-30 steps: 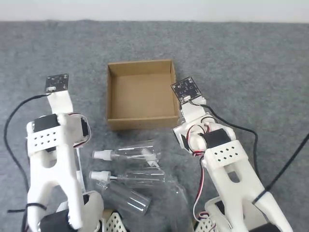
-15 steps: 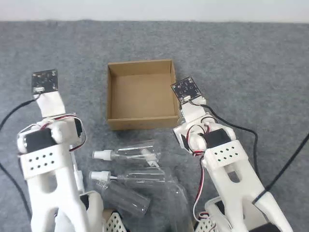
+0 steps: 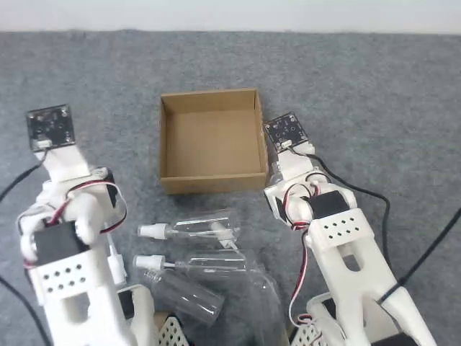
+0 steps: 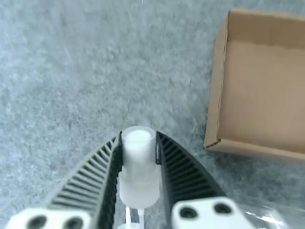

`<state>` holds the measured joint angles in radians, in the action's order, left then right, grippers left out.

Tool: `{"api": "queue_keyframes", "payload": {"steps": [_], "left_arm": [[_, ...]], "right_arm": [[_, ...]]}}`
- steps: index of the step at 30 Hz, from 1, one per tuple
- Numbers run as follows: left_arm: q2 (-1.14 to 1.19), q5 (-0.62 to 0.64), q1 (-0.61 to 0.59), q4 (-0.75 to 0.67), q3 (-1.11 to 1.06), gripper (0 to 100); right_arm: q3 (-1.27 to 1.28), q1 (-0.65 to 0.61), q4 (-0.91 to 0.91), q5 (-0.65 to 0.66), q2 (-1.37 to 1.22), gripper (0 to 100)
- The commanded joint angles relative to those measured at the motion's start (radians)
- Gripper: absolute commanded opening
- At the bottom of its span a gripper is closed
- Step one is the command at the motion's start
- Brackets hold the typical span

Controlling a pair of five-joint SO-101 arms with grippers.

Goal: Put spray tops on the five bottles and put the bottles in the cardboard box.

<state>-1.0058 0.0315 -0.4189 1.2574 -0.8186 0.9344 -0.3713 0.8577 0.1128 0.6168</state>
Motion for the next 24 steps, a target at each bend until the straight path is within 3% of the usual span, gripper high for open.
{"api": "queue_keyframes", "payload": {"steps": [1, 24], "left_arm": [[-0.057, 0.009, -0.002, -0.009, 0.067, 1], [-0.196, 0.152, -0.002, -0.123, 0.084, 1]], "right_arm": [[-0.005, 0.018, -0.01, 0.011, 0.053, 8.3], [-0.005, 0.021, -0.012, 0.012, 0.053, 8.3]]}}
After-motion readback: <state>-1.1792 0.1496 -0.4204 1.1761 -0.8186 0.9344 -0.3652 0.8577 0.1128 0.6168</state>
